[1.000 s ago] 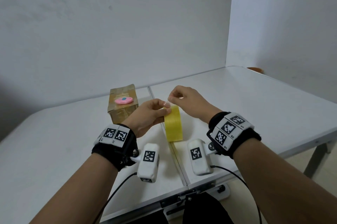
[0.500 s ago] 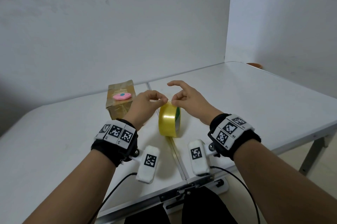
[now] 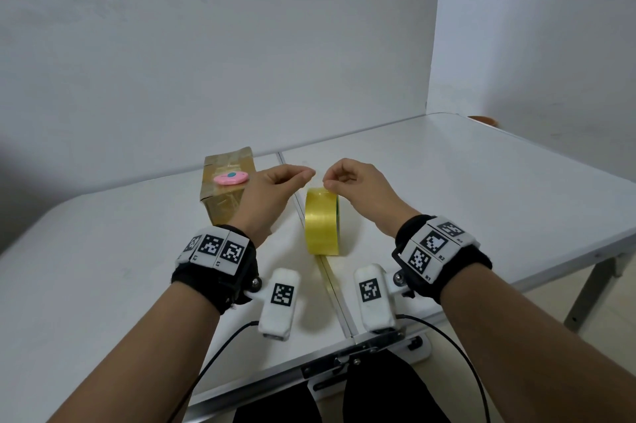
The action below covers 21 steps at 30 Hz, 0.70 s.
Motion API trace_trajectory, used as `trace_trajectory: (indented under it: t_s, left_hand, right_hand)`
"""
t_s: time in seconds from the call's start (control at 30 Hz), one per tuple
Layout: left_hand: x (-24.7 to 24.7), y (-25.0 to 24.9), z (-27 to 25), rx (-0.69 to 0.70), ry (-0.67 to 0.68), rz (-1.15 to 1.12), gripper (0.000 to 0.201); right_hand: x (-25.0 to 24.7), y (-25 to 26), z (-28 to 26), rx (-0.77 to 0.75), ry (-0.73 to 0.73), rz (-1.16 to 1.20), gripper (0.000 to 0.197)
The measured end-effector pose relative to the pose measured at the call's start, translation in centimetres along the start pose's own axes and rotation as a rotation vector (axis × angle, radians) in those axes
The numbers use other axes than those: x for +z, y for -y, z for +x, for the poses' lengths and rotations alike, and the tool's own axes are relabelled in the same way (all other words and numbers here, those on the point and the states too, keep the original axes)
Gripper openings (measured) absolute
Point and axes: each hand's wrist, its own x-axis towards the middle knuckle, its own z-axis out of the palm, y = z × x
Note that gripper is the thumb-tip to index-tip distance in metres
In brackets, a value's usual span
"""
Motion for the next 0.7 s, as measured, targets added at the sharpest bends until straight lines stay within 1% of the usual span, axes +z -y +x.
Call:
trace_trajectory:
  t_s: [0.1,0.3,0.37,0.47,0.5,0.57,0.63,0.7]
  left_hand:
    - [-0.09,-0.12,0.09,0.006,0.011,0.001,0.020]
    - [0.51,-0.07,0.08,0.021,-0.017,-0.013,0.025]
    - [0.68,-0.26,0.25,0.019,-0.028,-0.005,0.026]
    - [0.52,-0.49,0.47,-0.013,-0.046,0.005,0.027]
    - [0.44,-0.54,0.49,-0.023,-0.049,0.007,0.026]
    - [0.41,-0.54,0.43,-0.024,-0.057,0.014,0.019]
    - [0.46,-0.57,0.42,-0.021,-0.059,0.026,0.013]
    - [0.37,-0.58,0.45,-0.039,-0.031,0.024,0.012]
  right_hand:
    - [-0.14,-0.16,0.02,0.009,-0.004,0.011,0.003]
    - [-0.19,-0.36,0.14,0.031,-0.015,0.002,0.008]
    - [-0.16,-0.23,0.13,0.046,-0.011,0.012,0.014]
    - [-0.33,0.01,-0.02,0.081,0.021,0.044,0.032]
    - [-0.37,0.04,-0.08,0.090,0.024,0.052,0.033]
    - [-0.39,0.06,-0.25,0.107,0.013,0.068,0.031]
    - [-0.40,0.00,-0.33,0.121,-0.008,0.081,0.025]
    - [-0.37,-0.09,-0.37,0.117,-0.023,0.079,0.018]
